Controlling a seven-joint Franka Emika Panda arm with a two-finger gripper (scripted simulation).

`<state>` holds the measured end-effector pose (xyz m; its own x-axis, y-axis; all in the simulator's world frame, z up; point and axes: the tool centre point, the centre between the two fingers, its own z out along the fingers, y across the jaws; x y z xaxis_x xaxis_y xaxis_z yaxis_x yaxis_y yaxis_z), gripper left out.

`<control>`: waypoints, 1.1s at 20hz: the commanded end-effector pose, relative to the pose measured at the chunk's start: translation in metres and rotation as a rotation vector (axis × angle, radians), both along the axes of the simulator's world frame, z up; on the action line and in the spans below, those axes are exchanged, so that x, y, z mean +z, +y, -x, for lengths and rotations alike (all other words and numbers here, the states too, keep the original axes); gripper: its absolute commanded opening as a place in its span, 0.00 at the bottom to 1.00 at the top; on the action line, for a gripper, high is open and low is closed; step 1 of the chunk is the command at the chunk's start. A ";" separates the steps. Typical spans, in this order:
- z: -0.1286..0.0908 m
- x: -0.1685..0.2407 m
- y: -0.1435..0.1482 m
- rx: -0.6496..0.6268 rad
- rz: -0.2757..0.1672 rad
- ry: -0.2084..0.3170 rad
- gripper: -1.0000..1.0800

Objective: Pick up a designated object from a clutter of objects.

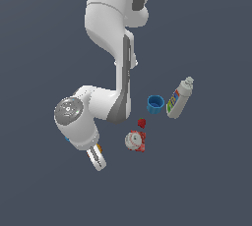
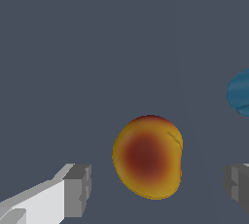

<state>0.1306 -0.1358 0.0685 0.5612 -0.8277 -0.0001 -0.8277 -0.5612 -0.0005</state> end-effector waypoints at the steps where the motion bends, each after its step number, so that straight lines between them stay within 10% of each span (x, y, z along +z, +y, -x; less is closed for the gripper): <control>1: 0.001 -0.014 0.000 -0.002 0.000 0.001 0.96; 10: 0.000 -0.035 -0.001 -0.004 0.000 0.000 0.96; 11: 0.000 -0.035 -0.001 -0.004 0.000 0.000 0.00; 22: 0.000 -0.035 0.000 -0.003 0.000 0.001 0.00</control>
<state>0.1309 -0.1361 0.0338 0.5585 -0.8295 -0.0005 -0.8295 -0.5585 0.0001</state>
